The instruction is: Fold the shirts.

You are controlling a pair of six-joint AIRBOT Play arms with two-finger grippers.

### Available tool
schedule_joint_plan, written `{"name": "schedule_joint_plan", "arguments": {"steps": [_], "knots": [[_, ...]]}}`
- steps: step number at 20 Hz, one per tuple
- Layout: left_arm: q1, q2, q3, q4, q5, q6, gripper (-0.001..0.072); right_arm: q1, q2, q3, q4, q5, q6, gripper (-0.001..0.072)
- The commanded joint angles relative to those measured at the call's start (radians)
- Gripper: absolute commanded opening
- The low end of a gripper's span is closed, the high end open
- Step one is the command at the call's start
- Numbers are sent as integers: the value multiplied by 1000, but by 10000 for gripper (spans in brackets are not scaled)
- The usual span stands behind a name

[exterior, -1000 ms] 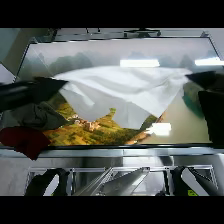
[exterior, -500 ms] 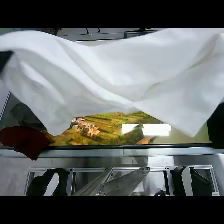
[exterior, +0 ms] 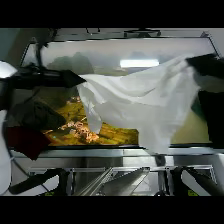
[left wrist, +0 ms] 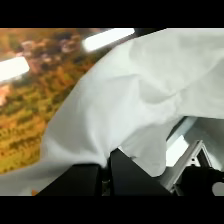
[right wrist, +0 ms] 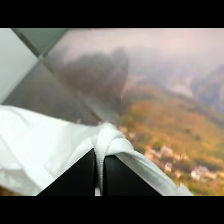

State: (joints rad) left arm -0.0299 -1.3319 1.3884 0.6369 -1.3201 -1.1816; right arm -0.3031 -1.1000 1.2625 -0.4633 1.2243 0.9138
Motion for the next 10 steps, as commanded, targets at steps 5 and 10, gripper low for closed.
{"name": "schedule_joint_plan", "arguments": {"steps": [5,10], "knots": [[32,-595,187,72,-12,97,8,146,-584,-63,60,-155,-59,22],[89,-645,425,123,-89,99,597,64,-595,-59,153,-85,-69,317]]}}
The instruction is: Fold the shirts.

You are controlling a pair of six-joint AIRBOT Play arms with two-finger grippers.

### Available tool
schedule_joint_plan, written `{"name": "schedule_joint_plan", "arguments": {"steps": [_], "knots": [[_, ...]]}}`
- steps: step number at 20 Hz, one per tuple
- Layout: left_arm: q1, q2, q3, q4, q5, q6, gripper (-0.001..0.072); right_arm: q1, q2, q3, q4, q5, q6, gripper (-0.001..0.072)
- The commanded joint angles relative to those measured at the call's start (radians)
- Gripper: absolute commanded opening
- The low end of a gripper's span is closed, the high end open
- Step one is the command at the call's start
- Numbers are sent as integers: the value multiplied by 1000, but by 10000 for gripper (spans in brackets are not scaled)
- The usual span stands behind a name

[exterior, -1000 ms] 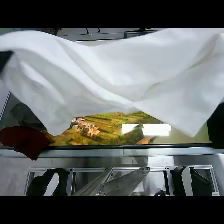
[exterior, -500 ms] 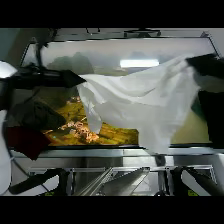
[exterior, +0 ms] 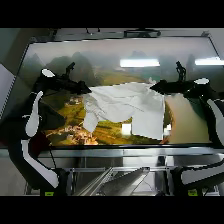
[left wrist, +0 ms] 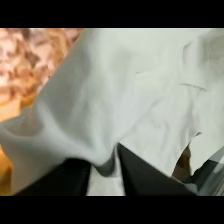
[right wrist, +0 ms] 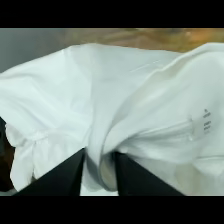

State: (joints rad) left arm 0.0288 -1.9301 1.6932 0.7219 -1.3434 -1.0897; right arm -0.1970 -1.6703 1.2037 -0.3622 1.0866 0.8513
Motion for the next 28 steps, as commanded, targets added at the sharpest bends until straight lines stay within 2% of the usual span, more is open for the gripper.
{"name": "schedule_joint_plan", "arguments": {"steps": [1,3,5,6,7,9,10,15,19,23,26,28], "knots": [[44,-47,164,46,-126,-19,720,-76,-6,0,51,100,-6,337],[71,-47,235,45,-270,-77,720,-158,38,0,31,175,-4,337],[88,-40,261,45,-385,-141,720,-235,84,-1,-60,205,31,337],[90,-11,222,45,-381,-150,698,-266,103,-1,-153,204,63,341],[90,34,152,47,-362,-145,613,-284,114,-3,-248,204,100,346],[81,129,-13,47,-348,-117,592,-294,109,-16,-410,199,157,346],[74,180,-109,47,-335,-100,592,-291,101,-34,-444,187,162,346],[62,421,-550,152,-162,-68,593,-243,8,-69,-441,143,156,345],[22,558,-805,151,37,-67,593,-152,-56,-69,-428,76,156,344],[-62,613,-933,160,206,-68,592,-76,-70,-69,-409,0,146,344],[-119,603,-953,238,302,-116,592,-59,-70,-69,-401,-6,136,344],[-156,583,-952,248,344,-116,592,-59,-70,-69,-401,-6,135,343]]}}
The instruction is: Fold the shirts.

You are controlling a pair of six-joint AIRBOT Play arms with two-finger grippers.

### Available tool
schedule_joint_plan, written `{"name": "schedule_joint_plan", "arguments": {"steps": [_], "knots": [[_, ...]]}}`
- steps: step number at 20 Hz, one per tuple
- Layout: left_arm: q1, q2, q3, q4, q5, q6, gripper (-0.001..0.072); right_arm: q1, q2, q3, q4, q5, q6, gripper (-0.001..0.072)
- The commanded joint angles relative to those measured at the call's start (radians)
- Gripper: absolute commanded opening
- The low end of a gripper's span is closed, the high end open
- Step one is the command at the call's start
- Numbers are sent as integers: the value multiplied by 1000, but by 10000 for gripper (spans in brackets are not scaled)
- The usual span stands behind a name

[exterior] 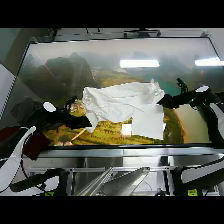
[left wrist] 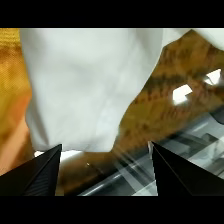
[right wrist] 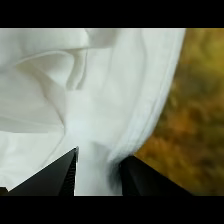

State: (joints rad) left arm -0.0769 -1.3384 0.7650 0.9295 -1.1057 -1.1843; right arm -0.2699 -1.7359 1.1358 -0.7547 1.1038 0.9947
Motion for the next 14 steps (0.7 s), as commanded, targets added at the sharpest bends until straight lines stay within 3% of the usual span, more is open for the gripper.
{"name": "schedule_joint_plan", "arguments": {"steps": [1,4,6,8,9,10,13,14], "knots": [[-67,-20,-24,40,130,-22,593,14,-5,-1,-8,-23,-8,343],[-109,-61,-21,40,183,-30,588,14,-5,-1,-4,-23,-8,343],[-122,-100,4,40,158,-56,379,14,-5,-1,6,-23,-15,343],[-141,-146,60,40,92,-56,225,14,-5,-1,18,-22,-15,343],[-151,-161,96,41,56,-53,81,14,-4,-1,18,-23,-15,342],[-158,-170,138,41,17,-43,17,14,-5,-1,18,-22,-15,342],[-153,-171,249,39,-47,-38,20,13,-5,-1,18,-14,-15,341],[-144,-171,278,40,-61,-38,20,11,-5,-1,18,-10,-15,262]]}}
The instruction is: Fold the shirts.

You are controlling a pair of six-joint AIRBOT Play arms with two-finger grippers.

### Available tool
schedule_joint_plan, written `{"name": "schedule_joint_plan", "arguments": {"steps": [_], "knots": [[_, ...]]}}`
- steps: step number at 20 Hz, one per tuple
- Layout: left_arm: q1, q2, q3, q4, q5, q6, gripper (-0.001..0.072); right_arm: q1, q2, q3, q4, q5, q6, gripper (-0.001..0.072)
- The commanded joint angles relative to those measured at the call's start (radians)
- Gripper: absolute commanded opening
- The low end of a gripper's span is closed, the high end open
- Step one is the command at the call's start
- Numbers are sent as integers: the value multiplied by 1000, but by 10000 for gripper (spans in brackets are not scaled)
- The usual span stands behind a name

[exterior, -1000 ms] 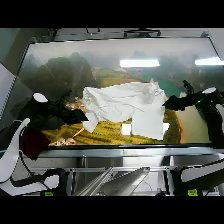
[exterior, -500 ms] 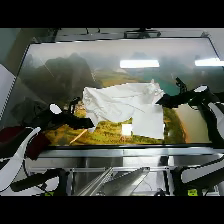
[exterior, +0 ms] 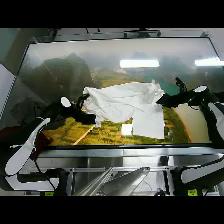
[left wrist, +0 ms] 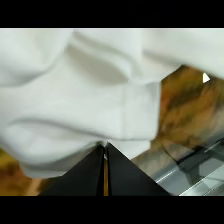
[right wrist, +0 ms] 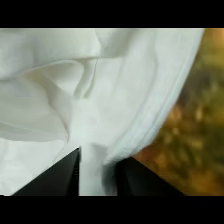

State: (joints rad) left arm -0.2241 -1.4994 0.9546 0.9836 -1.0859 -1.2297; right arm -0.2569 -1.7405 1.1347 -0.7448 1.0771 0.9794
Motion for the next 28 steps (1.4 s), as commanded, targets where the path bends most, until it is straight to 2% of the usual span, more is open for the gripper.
{"name": "schedule_joint_plan", "arguments": {"steps": [1,6,9,12,14,17,20,23,26,28], "knots": [[14,-10,113,-14,-99,7,21,-2,0,0,8,25,0,88],[98,-9,198,-16,-228,18,21,-3,0,0,8,41,1,69],[138,21,210,-18,-209,53,22,-3,0,0,8,61,0,21],[207,58,208,-19,-215,55,24,-3,6,0,8,99,-14,20],[262,84,208,-79,-221,71,24,-3,29,1,12,137,-25,20],[336,135,208,-367,-242,211,24,-4,129,2,109,230,-91,19],[382,222,209,-659,-273,328,24,-9,316,26,214,317,-116,20],[460,357,211,-1099,-365,497,24,-64,562,105,366,375,-120,20],[602,521,231,-1675,-452,673,23,-208,815,249,633,340,-172,20],[747,615,306,-1840,-442,692,24,-338,954,373,716,222,-187,20]]}}
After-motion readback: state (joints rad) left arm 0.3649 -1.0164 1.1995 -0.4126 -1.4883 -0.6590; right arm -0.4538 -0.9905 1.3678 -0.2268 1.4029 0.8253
